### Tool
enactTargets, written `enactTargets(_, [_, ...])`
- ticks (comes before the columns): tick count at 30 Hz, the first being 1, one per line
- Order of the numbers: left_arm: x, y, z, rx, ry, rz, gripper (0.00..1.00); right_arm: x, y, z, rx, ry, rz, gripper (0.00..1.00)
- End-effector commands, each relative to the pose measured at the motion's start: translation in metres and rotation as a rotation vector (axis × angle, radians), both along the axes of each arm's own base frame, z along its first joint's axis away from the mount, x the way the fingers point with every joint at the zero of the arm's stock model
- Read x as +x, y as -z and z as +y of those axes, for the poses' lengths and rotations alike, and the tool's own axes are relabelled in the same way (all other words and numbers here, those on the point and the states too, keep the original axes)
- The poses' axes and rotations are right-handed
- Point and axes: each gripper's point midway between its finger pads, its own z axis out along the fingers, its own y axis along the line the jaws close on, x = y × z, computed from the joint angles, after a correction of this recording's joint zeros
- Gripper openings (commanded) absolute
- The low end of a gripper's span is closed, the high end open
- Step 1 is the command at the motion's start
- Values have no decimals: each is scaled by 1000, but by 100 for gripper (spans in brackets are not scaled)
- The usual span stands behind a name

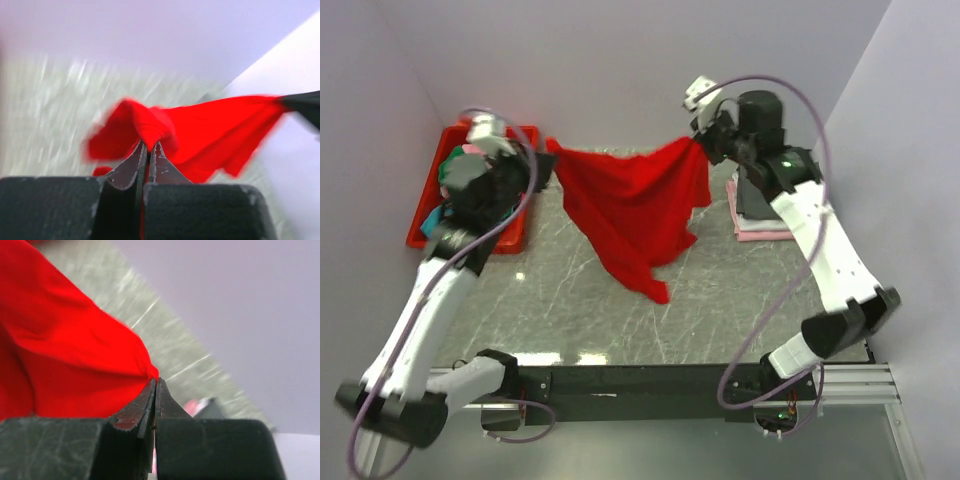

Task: Fold and stack the t-shirts
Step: Flatten the tshirt out

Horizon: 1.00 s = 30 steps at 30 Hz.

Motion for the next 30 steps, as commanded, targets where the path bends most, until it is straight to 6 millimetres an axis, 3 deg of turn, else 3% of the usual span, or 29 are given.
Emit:
enactTargets(1, [-42,-91,5,-25,54,-250,0,-42,-146,-31,120,52,-373,0])
enactTargets(6, [-112,-160,4,-104,169,-451,0,-101,-223,-57,199,66,-563,0])
enactTargets(8, [-134,-176,0,-125,227,-518,1,-119,-243,-66,225,79,-597,0])
enactTargets(9, [-149,-187,2,-142,242,-549,0,-134,-264,-73,245,84,-643,0])
enactTargets(12, [-173,-204,3,-157,276,-605,1,-151,-285,-84,267,108,-685,0])
enactTargets(17, [-185,-214,8,-176,269,-647,1,-147,-284,-86,263,128,-683,0])
enactTargets(20, [-170,-200,8,-168,243,-612,1,-122,-265,-81,233,149,-663,0])
enactTargets(21, [-157,-186,5,-167,233,-579,1,-106,-243,-75,203,151,-620,0])
enactTargets(23, [-138,-167,7,-166,188,-534,0,-79,-225,-68,172,164,-606,0])
enactTargets(24, [-117,-142,7,-158,155,-467,0,-61,-201,-66,138,182,-565,0])
enactTargets(25, [-101,-128,12,-152,94,-427,0,-42,-189,-60,124,190,-558,0])
enactTargets(26, [-78,-95,10,-126,67,-353,0,-29,-175,-58,111,196,-535,0])
enactTargets(28, [-50,-63,17,-114,-15,-283,0,11,-131,-49,76,208,-461,0])
enactTargets(29, [-26,-18,14,-82,-37,-175,0,25,-113,-46,61,217,-429,0])
enactTargets(30, [-13,-3,15,-82,-59,-147,0,38,-102,-44,60,226,-410,0])
